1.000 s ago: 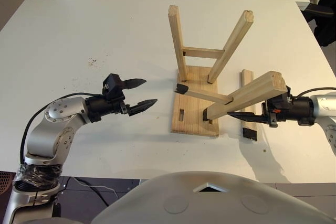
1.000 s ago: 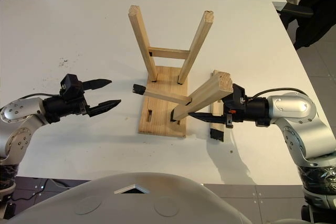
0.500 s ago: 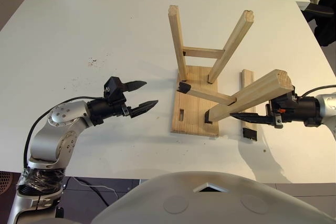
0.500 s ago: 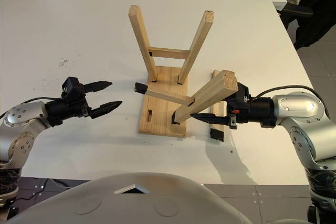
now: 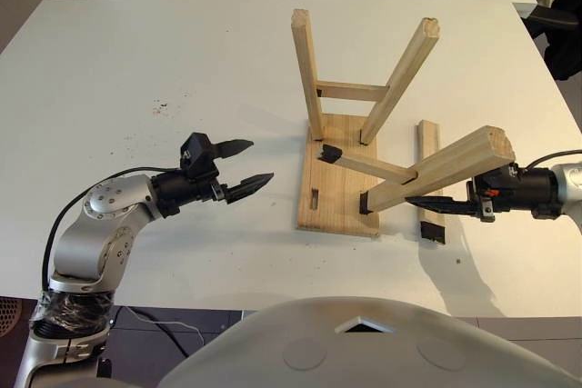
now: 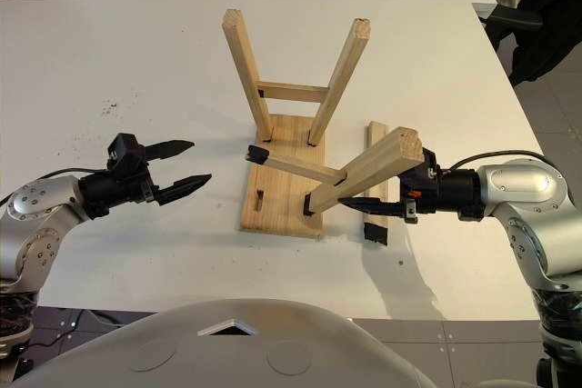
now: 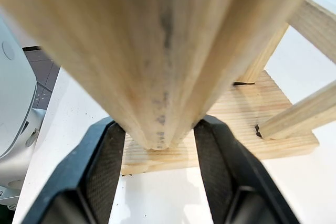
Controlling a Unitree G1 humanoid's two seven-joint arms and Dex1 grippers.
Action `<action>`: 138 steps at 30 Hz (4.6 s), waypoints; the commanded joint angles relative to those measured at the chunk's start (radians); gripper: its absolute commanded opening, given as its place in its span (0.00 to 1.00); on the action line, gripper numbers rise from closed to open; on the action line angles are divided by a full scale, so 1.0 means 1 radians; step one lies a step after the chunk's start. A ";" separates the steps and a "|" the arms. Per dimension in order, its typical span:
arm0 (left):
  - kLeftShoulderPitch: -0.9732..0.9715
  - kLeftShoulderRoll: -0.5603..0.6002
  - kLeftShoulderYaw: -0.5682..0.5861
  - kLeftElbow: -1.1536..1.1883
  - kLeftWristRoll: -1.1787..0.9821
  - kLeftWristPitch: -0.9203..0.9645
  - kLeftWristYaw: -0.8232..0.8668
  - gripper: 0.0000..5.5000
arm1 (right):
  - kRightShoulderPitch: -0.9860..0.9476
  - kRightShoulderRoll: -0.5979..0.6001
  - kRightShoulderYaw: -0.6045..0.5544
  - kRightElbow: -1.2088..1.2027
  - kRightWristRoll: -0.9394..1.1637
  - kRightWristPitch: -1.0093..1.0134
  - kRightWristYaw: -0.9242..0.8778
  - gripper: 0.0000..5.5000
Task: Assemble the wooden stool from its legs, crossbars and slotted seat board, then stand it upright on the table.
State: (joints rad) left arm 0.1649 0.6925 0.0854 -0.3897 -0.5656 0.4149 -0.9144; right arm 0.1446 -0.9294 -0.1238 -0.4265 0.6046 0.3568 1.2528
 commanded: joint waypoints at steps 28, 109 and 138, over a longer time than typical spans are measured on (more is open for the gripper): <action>-0.011 -0.048 -0.043 -0.013 0.039 -0.004 0.039 0.75 | -0.327 0.014 0.411 0.241 -0.305 0.035 0.072 0.11; -0.112 -0.104 -0.316 0.225 0.235 -0.140 -0.097 0.75 | -0.453 0.226 0.048 0.083 0.441 0.224 -0.323 0.01; -0.143 -0.097 -0.340 0.238 0.233 -0.133 -0.152 0.75 | -0.381 0.403 0.221 0.098 0.366 0.214 -0.420 0.01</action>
State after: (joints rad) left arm 0.0085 0.5960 -0.2435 -0.1429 -0.3426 0.2689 -1.0768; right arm -0.2477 -0.5093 0.0726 -0.4147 1.0357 0.4816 0.8832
